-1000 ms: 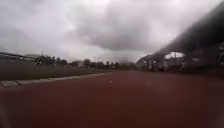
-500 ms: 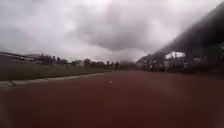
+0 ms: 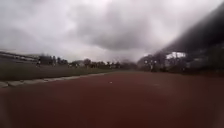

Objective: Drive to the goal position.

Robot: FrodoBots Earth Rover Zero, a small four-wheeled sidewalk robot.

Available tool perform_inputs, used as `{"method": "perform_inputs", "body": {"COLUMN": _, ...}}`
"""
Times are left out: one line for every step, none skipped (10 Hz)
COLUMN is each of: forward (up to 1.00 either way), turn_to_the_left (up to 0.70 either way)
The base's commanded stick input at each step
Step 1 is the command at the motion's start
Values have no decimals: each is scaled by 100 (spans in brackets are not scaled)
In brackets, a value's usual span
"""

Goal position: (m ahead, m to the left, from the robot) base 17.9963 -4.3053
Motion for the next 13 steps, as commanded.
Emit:
{"method": "perform_inputs", "body": {"forward": 50, "turn_to_the_left": 2}}
{"method": "perform_inputs", "body": {"forward": 50, "turn_to_the_left": 2}}
{"method": "perform_inputs", "body": {"forward": 50, "turn_to_the_left": 2}}
{"method": "perform_inputs", "body": {"forward": 50, "turn_to_the_left": 2}}
{"method": "perform_inputs", "body": {"forward": 50, "turn_to_the_left": 2}}
{"method": "perform_inputs", "body": {"forward": 50, "turn_to_the_left": 2}}
{"method": "perform_inputs", "body": {"forward": 50, "turn_to_the_left": 2}}
{"method": "perform_inputs", "body": {"forward": 50, "turn_to_the_left": 2}}
{"method": "perform_inputs", "body": {"forward": 50, "turn_to_the_left": 2}}
{"method": "perform_inputs", "body": {"forward": 50, "turn_to_the_left": 2}}
{"method": "perform_inputs", "body": {"forward": 50, "turn_to_the_left": 2}}
{"method": "perform_inputs", "body": {"forward": 50, "turn_to_the_left": 2}}
{"method": "perform_inputs", "body": {"forward": 50, "turn_to_the_left": 2}}
